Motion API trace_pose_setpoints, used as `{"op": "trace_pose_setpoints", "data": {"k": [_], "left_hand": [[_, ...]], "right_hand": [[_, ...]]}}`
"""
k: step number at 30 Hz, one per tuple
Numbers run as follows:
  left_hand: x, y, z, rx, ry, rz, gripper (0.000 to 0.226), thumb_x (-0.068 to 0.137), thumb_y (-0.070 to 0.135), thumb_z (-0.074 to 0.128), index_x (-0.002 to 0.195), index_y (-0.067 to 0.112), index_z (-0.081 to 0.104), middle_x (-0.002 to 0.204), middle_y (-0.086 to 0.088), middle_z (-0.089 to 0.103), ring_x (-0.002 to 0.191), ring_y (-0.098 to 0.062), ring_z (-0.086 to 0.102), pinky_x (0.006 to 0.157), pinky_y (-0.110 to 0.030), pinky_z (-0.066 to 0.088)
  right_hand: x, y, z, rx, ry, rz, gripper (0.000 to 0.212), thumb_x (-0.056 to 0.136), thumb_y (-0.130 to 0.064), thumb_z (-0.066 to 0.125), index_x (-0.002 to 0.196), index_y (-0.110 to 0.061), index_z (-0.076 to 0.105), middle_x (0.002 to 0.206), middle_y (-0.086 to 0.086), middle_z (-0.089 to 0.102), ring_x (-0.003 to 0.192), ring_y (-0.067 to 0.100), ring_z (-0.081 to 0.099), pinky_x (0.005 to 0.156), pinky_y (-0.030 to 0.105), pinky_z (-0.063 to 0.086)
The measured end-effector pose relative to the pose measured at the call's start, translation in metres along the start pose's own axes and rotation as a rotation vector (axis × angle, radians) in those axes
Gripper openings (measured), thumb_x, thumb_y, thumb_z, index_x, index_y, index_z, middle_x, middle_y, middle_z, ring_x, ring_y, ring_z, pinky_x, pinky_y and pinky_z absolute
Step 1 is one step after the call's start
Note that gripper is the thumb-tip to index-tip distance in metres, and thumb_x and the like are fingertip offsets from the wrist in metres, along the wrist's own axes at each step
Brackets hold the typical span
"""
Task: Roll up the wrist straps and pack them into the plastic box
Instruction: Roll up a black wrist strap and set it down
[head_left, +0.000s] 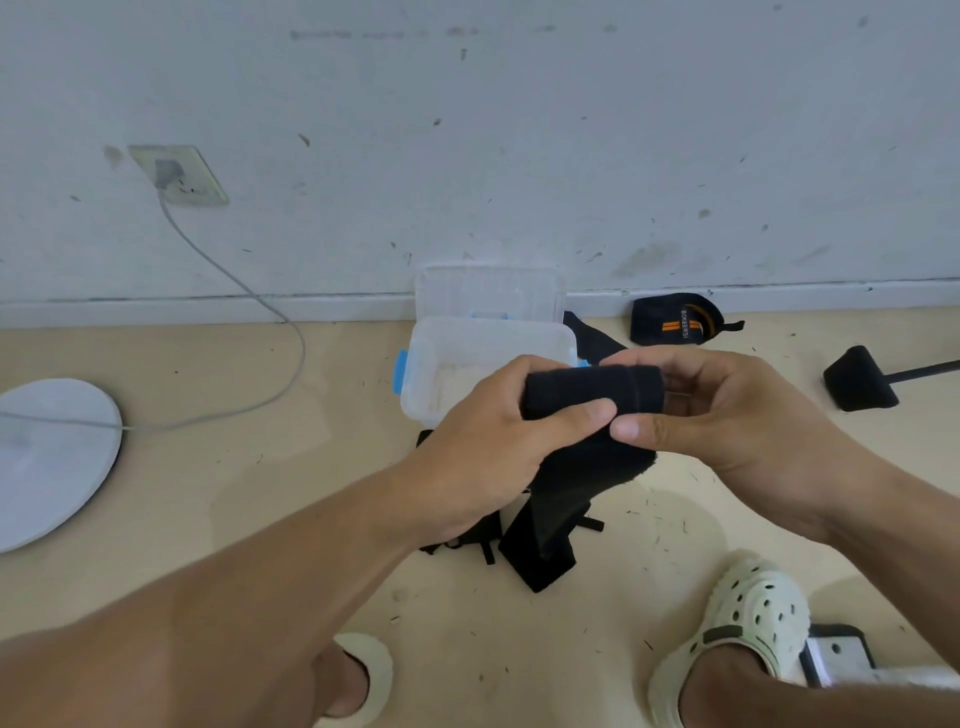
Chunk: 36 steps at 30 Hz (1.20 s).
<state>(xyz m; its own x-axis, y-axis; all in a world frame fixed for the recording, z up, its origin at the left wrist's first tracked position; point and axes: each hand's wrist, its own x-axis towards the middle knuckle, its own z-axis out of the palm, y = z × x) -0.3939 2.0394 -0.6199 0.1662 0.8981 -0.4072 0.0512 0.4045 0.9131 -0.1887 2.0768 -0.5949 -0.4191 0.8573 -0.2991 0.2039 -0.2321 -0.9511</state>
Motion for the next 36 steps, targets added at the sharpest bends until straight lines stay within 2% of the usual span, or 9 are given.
{"op": "trace_pose_setpoints", "data": {"k": [4, 11, 14, 18, 23, 27, 30, 32, 36], "left_hand": [[-0.001, 0.002, 0.000, -0.014, 0.011, 0.035, 0.040, 0.085, 0.038, 0.077, 0.120, 0.023, 0.065, 0.116, -0.003, 0.071, 0.111, -0.020, 0.071, 0.097, -0.046, 0.060], [0.001, 0.008, 0.010, -0.308, 0.015, -0.100, 0.044, 0.091, 0.045, 0.074, 0.124, 0.017, 0.063, 0.121, -0.007, 0.072, 0.113, -0.027, 0.072, 0.099, -0.056, 0.058], [0.001, 0.008, 0.010, -0.315, 0.075, -0.107, 0.029, 0.098, 0.031, 0.069, 0.122, 0.015, 0.063, 0.118, -0.009, 0.072, 0.113, -0.030, 0.071, 0.098, -0.056, 0.058], [0.002, 0.009, 0.004, -0.306, 0.093, -0.046, 0.028, 0.093, 0.022, 0.077, 0.116, 0.017, 0.064, 0.119, -0.012, 0.070, 0.105, -0.029, 0.073, 0.087, -0.048, 0.063], [0.002, 0.010, 0.002, -0.295, 0.047, -0.015, 0.035, 0.075, 0.031, 0.080, 0.106, 0.024, 0.066, 0.116, -0.010, 0.070, 0.102, -0.026, 0.073, 0.091, -0.050, 0.062], [0.001, 0.012, 0.004, -0.316, 0.030, -0.081, 0.047, 0.080, 0.047, 0.082, 0.112, 0.018, 0.065, 0.104, -0.003, 0.075, 0.092, -0.019, 0.075, 0.097, -0.057, 0.059], [-0.001, 0.012, 0.005, -0.276, 0.063, -0.068, 0.032, 0.089, 0.034, 0.076, 0.116, 0.019, 0.066, 0.107, -0.002, 0.075, 0.098, -0.023, 0.076, 0.092, -0.054, 0.062], [-0.002, 0.012, 0.005, -0.252, 0.091, -0.032, 0.026, 0.093, 0.026, 0.075, 0.117, 0.025, 0.065, 0.112, -0.003, 0.073, 0.101, -0.024, 0.075, 0.082, -0.042, 0.064], [-0.004, 0.010, 0.006, -0.183, 0.135, 0.077, 0.025, 0.095, 0.024, 0.073, 0.116, 0.033, 0.062, 0.113, 0.004, 0.068, 0.095, -0.017, 0.075, 0.068, -0.027, 0.061]], "right_hand": [[-0.002, 0.007, 0.006, -0.118, 0.124, -0.121, 0.044, 0.058, -0.038, 0.087, 0.101, -0.035, 0.080, 0.104, 0.017, 0.074, 0.101, 0.040, 0.068, 0.091, 0.052, 0.061], [-0.001, 0.014, 0.012, -0.178, 0.237, -0.313, 0.039, 0.064, -0.024, 0.086, 0.093, -0.048, 0.078, 0.103, -0.005, 0.072, 0.098, 0.024, 0.067, 0.076, 0.028, 0.059], [0.000, 0.012, 0.012, -0.155, 0.175, -0.268, 0.047, 0.067, -0.013, 0.088, 0.102, -0.042, 0.079, 0.109, -0.006, 0.073, 0.102, 0.017, 0.070, 0.083, 0.030, 0.061], [0.000, 0.005, 0.008, -0.090, 0.097, -0.081, 0.062, 0.061, -0.041, 0.086, 0.122, -0.040, 0.073, 0.119, -0.003, 0.074, 0.102, 0.023, 0.073, 0.100, 0.046, 0.058], [0.000, 0.003, 0.009, -0.061, 0.088, -0.053, 0.048, 0.070, -0.034, 0.080, 0.117, -0.026, 0.075, 0.113, 0.001, 0.077, 0.099, 0.037, 0.072, 0.100, 0.058, 0.055], [0.000, 0.005, 0.008, -0.086, 0.132, -0.107, 0.036, 0.073, -0.028, 0.081, 0.108, -0.035, 0.077, 0.097, -0.012, 0.073, 0.075, 0.020, 0.062, 0.075, 0.032, 0.052], [0.001, 0.008, 0.007, -0.121, 0.103, -0.104, 0.038, 0.085, -0.008, 0.079, 0.108, -0.039, 0.076, 0.096, -0.003, 0.076, 0.085, 0.027, 0.069, 0.083, 0.049, 0.059], [0.000, 0.008, 0.009, -0.122, 0.066, -0.099, 0.046, 0.085, -0.005, 0.078, 0.113, -0.042, 0.075, 0.104, 0.008, 0.077, 0.096, 0.030, 0.071, 0.095, 0.062, 0.055], [-0.001, 0.005, 0.013, -0.087, 0.044, -0.046, 0.062, 0.069, -0.043, 0.081, 0.128, -0.053, 0.066, 0.130, 0.006, 0.067, 0.116, 0.035, 0.063, 0.106, 0.053, 0.051]]}}
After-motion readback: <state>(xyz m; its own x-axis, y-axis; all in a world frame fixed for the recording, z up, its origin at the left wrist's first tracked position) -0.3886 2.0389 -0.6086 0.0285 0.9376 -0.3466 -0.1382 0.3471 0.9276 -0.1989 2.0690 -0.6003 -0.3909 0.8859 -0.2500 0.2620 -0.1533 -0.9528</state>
